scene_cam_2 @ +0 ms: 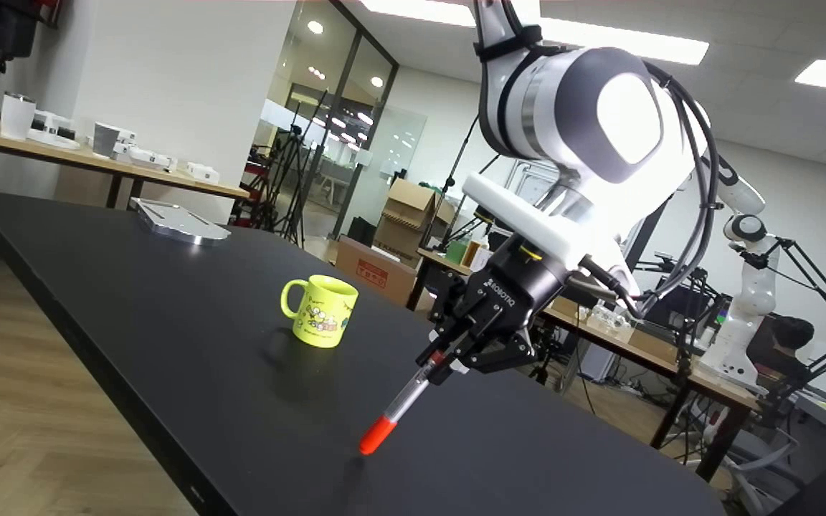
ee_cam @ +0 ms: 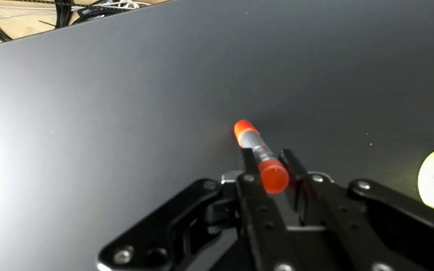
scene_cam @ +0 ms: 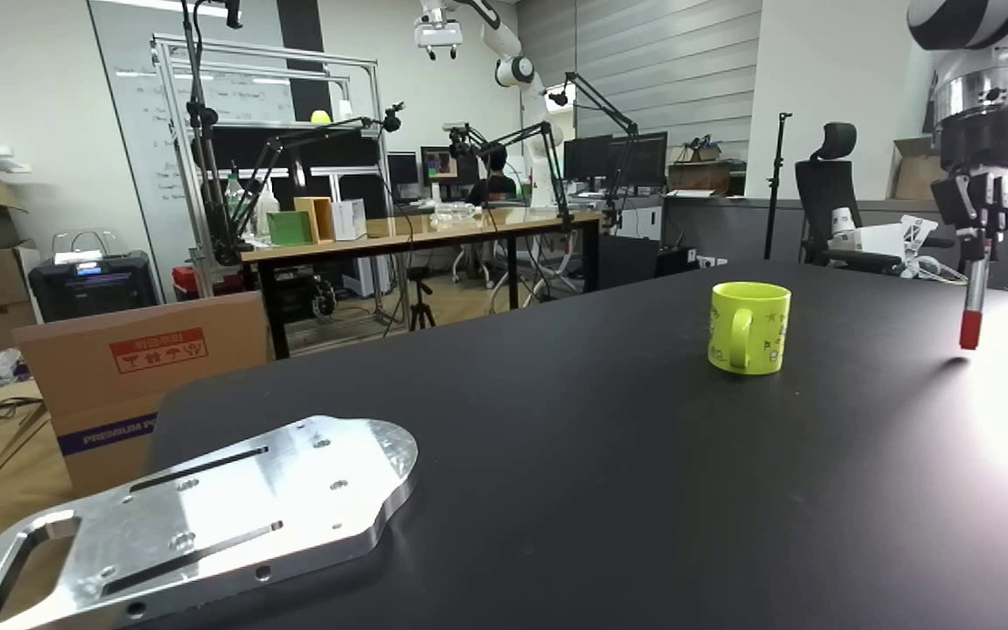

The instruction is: Take the red marker out of the yellow mug

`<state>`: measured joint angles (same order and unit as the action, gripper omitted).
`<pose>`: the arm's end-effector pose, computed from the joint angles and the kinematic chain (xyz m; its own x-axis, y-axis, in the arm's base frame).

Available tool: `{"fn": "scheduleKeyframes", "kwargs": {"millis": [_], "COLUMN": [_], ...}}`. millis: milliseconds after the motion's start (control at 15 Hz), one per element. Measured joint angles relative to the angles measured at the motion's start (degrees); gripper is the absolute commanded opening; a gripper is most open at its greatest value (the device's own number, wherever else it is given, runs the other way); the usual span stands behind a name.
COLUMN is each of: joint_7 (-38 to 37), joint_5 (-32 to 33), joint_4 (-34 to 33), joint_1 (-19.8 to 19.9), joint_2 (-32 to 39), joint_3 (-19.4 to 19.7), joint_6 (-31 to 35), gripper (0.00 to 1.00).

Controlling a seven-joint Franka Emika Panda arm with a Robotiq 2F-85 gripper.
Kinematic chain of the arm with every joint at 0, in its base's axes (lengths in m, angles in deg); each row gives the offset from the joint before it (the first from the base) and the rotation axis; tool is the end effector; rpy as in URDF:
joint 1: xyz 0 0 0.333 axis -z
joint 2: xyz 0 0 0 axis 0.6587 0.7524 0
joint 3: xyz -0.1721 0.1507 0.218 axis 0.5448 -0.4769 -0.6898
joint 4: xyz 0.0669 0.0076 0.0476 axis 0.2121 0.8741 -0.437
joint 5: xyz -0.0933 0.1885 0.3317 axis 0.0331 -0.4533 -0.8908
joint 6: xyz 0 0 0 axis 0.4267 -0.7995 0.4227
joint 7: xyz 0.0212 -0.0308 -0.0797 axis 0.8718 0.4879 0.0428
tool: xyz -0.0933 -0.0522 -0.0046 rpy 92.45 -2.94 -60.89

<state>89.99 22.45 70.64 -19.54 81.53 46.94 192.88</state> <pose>0.5335 -0.3037 0.1883 0.9172 -0.2610 -0.3010 -0.3305 -0.9204 -0.2089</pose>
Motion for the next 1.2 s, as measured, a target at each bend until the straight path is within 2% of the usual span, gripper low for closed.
{"fn": "scheduleKeyframes", "kwargs": {"millis": [467, 933, 1200], "joint_7": [-2.7, -3.5, -5.1], "joint_5": [0.0, 0.8, 2.6], "joint_4": [-5.4, -3.9, -3.1], "joint_1": [0.5, -0.2, -1.3], "joint_2": [3.8, 4.7, 5.9], "joint_3": [-0.5, -1.1, -1.5], "joint_6": [0.9, 14.4, 17.0], "gripper": [0.05, 0.05, 0.05]}}
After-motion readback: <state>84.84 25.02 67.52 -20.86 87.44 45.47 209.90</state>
